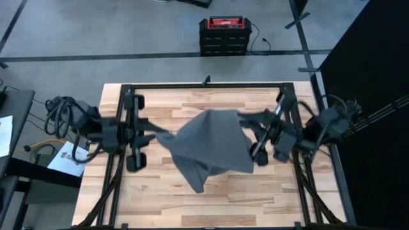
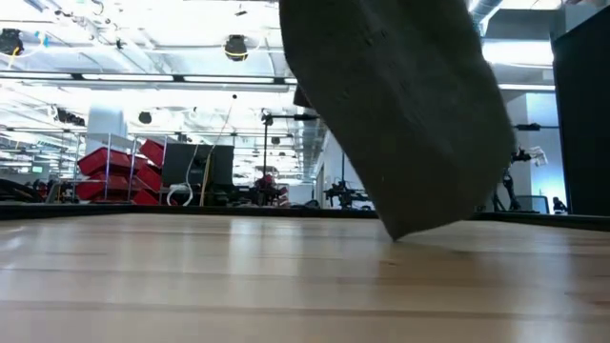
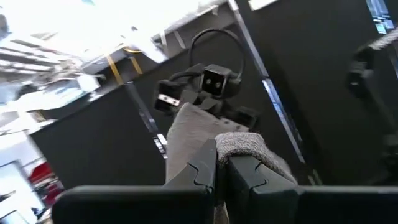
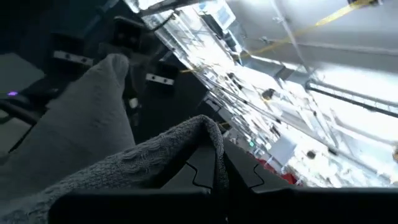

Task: Roll towel
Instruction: Fold the gray towel

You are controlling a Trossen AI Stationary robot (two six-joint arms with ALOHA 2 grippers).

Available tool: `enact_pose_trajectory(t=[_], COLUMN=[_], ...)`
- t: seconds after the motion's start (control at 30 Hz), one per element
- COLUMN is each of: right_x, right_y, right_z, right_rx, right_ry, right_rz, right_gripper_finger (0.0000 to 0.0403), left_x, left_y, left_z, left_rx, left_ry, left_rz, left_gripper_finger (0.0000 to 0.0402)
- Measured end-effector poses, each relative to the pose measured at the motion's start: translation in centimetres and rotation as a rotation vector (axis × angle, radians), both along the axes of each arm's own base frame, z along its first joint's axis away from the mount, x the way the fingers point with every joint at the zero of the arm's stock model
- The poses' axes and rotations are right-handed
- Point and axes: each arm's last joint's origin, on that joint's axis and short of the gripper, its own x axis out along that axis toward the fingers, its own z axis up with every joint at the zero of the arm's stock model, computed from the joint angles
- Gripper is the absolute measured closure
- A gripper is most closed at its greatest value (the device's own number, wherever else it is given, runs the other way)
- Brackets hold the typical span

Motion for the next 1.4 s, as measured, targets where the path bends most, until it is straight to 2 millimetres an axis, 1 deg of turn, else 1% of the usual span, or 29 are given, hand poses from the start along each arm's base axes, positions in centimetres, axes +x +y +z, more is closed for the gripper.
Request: enact_pose_trajectory(t=[0.1,0.17,0.27,0.33,0.4,0.43,0.5,0.57,0.63,0.7,0.8,0.9,0.97,1.1,1.23,1.3,1.4], right_x=[0.1,0.1,-0.2,-0.2,0.3,0.6,1.5,2.6,3.7,4.7,5.5,5.8,6.1,7.0,7.4,7.3,6.9], right_y=[1.6,2.5,2.9,2.6,1.3,0.4,-1.9,-4.6,-7.3,-9.9,-13.6,-16.5,-18.0,-20.5,-22.4,-23.0,-23.6], right_z=[-0.3,-0.5,-0.2,0.0,0.1,0.2,0.1,-0.3,-1.3,-2.8,-5.1,-7.2,-8.7,-12.7,-18.0,-20.4,-23.8], right_rx=[-0.067,-0.1,-0.131,-0.127,-0.119,-0.115,-0.094,-0.068,-0.045,0.003,0.15,0.315,0.37,0.479,0.566,0.593,0.636], right_ry=[0.022,0.02,0.01,0.004,0.012,0.02,0.044,0.077,0.141,0.216,0.313,0.352,0.378,0.426,0.466,0.471,0.464], right_rz=[-0.028,-0.044,-0.067,-0.086,-0.146,-0.189,-0.288,-0.388,-0.467,-0.513,-0.48,-0.432,-0.43,-0.372,-0.361,-0.365,-0.354], right_gripper_finger=[0.0403,0.0403,0.0403,0.0403,0.0403,0.0403,0.0403,0.0403,0.0403,0.0403,0.0403,0.0403,0.0403,0.0403,0.0403,0.0403,0.0403], left_x=[0.2,-0.2,-1.4,-1.9,-2.3,-2.5,-2.9,-3.2,-2.9,-2.4,-1.6,-1.2,-0.5,1.2,2.6,4.1,5.5], left_y=[-1.6,-2.3,-2.3,-2.0,-1.5,-1.1,0.2,1.9,3.4,4.4,5.7,6.8,7.2,7.6,7.7,7.6,7.7], left_z=[0.5,1.2,2.4,2.7,2.7,2.6,2.5,2.2,1.4,0.3,-1.5,-3.1,-4.5,-7.8,-10.8,-12.9,-16.2], left_rx=[0.023,0.015,-0.03,-0.057,-0.06,-0.069,-0.108,-0.164,-0.202,-0.236,-0.265,-0.325,-0.352,-0.37,-0.374,-0.377,-0.381], left_ry=[0.035,0.036,0.01,0.011,0.035,0.049,0.077,0.105,0.156,0.219,0.328,0.425,0.509,0.693,0.835,0.876,0.979], left_rz=[0.022,0.049,0.063,0.087,0.146,0.185,0.266,0.337,0.408,0.474,0.565,0.664,0.738,0.896,1.07,1.114,1.132], left_gripper_finger=[0.0402,0.0402,0.0401,0.0401,0.0401,0.0402,0.0402,0.0402,0.0402,0.0402,0.0402,0.0402,0.0402,0.0402,0.0402,0.0402,0.0402])
